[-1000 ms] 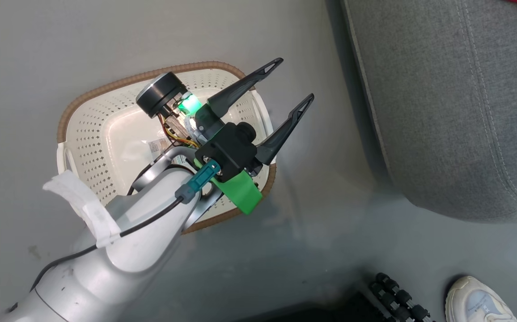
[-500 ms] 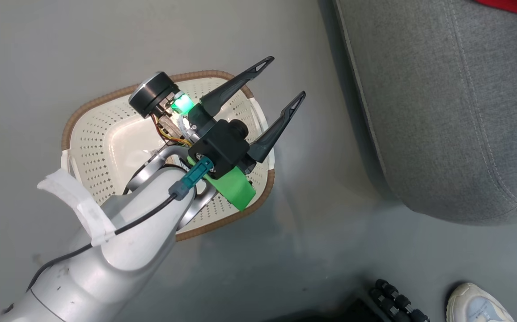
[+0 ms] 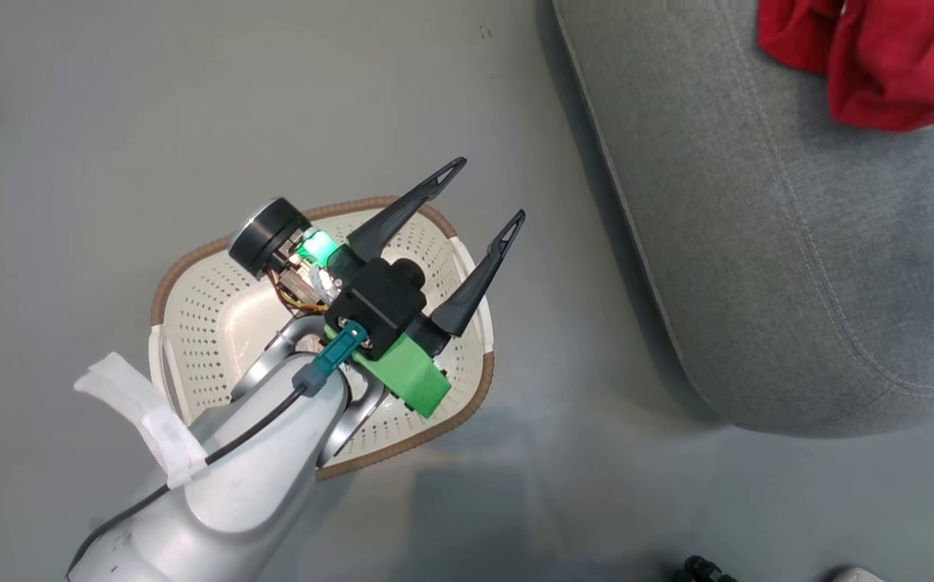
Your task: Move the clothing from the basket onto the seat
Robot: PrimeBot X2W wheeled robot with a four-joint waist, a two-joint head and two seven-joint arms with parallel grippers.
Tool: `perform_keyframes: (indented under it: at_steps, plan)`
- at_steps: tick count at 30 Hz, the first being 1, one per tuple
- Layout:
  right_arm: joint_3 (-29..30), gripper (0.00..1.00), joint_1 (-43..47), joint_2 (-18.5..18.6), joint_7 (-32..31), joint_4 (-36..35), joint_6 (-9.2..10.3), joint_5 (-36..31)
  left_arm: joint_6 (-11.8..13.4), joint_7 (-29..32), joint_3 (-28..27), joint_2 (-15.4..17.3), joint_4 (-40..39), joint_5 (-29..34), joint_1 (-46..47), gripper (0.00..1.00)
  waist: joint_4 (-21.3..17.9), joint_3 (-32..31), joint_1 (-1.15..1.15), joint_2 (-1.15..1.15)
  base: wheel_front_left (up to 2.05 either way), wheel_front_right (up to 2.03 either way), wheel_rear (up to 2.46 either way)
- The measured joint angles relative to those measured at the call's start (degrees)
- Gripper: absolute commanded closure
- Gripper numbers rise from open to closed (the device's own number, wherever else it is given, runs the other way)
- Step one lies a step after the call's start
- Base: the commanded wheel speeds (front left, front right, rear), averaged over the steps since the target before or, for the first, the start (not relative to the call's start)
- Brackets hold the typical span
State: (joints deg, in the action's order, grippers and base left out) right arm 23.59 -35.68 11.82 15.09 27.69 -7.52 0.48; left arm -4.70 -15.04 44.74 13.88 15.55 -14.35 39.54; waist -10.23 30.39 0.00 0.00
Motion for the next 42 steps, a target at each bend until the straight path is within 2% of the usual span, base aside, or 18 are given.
perform_keyframes:
  at_steps: [8,18,27,34,42]
  plan:
    - [-0.6,0.00,8.4,-0.8,0.0,-3.1,0.01,0.5,0.7,0.0,-2.4,-0.3,-0.3,-0.6,-5.0,0.00,0.3,-5.6,0.00,0.00,0.00,0.00,0.00]
    - [-5.9,0.00,14.4,-2.7,0.0,-11.3,0.01,2.7,2.0,0.0,-8.3,-1.0,-1.1,-1.6,-12.6,0.00,1.9,-12.3,0.00,0.00,0.00,0.00,0.00]
    - [-11.9,0.00,17.5,-4.9,0.0,-18.6,0.01,2.8,3.3,-0.1,-16.6,-1.9,-3.7,-1.6,-18.7,0.00,6.5,-16.2,0.00,0.00,0.00,0.00,0.00]
    - [-16.8,0.00,18.1,-5.9,0.0,-20.4,0.01,3.2,3.5,-0.1,-23.9,-2.9,-5.4,-0.6,-22.5,0.00,10.7,-18.6,0.00,0.00,0.00,0.00,0.00]
    - [-19.3,0.00,20.1,-7.3,0.0,-20.7,0.01,4.1,2.7,-0.1,-30.9,-4.7,-6.0,1.0,-26.1,0.00,14.5,-21.4,0.00,0.00,0.00,0.00,0.00]
